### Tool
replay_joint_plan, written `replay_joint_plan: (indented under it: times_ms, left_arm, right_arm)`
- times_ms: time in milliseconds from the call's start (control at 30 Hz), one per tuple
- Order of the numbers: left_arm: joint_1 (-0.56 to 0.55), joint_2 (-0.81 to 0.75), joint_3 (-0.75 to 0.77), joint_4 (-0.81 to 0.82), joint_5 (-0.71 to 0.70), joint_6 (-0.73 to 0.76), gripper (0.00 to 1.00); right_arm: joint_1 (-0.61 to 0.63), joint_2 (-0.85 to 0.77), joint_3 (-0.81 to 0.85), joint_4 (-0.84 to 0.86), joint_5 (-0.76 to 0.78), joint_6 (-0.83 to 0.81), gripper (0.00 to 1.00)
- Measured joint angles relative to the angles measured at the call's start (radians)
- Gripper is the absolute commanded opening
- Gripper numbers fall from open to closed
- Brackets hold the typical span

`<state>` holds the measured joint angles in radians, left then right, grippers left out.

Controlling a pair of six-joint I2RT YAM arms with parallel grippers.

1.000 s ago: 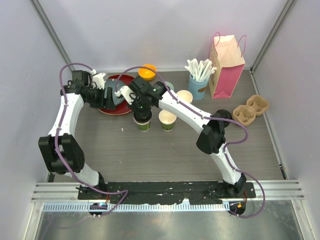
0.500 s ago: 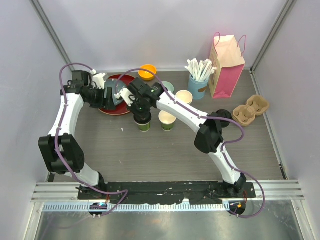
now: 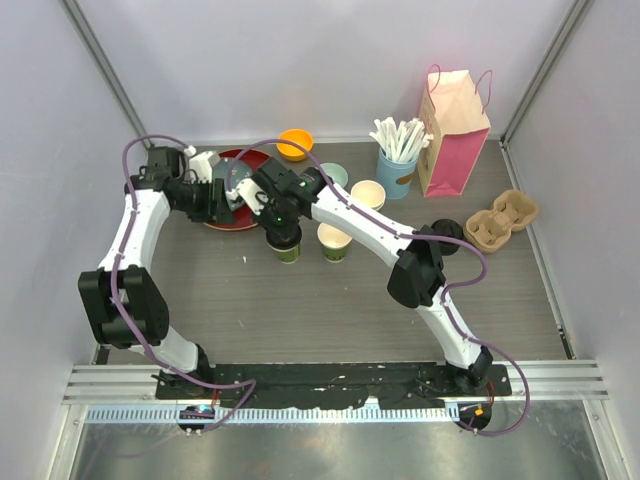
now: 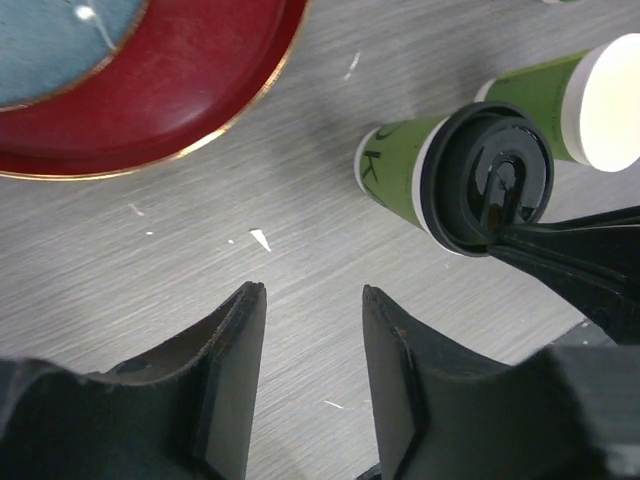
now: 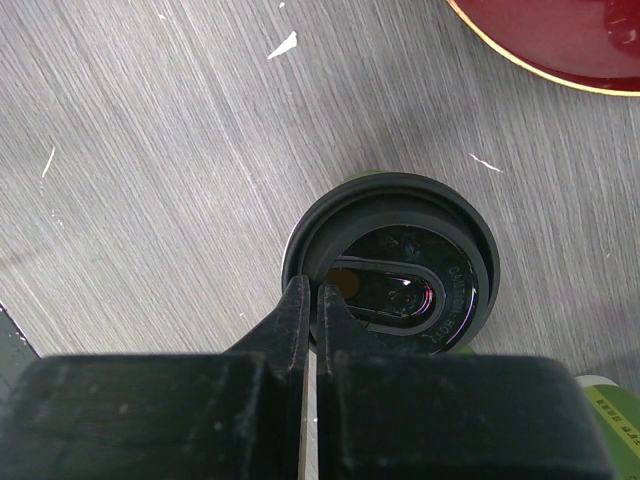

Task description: Pack the takeout coffee

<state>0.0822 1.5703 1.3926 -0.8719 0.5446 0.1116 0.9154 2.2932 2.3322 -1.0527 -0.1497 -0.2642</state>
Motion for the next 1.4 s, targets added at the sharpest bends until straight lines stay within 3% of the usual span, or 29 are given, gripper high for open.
replay_joint_plan:
  times_ms: [100, 367, 667, 1400]
  left_arm:
    - [-0.01, 0.0, -0.047, 0.016, 0.04, -0.052, 0.41]
    - [-0.037, 0.003, -0.182, 0.124, 0.175, -0.256, 0.43]
    - [-0.077, 0.06, -0.245, 0.278, 0.27, -0.444, 0.37]
    - [-0.099, 0.147, -0.254, 0.342, 0.372, -0.52, 0.13]
  right_arm:
    - [0.001, 0.0, -0.003, 0.005, 0.0, 0.0, 0.01]
    - [0.002, -0.009, -0.023, 0.026, 0.006, 0.0, 0.01]
    - [0.002, -0.011, -0.035, 0.051, 0.006, 0.001, 0.01]
    - [-0.008, -0.068, -0.142, 0.116, 0.007, 0.02, 0.01]
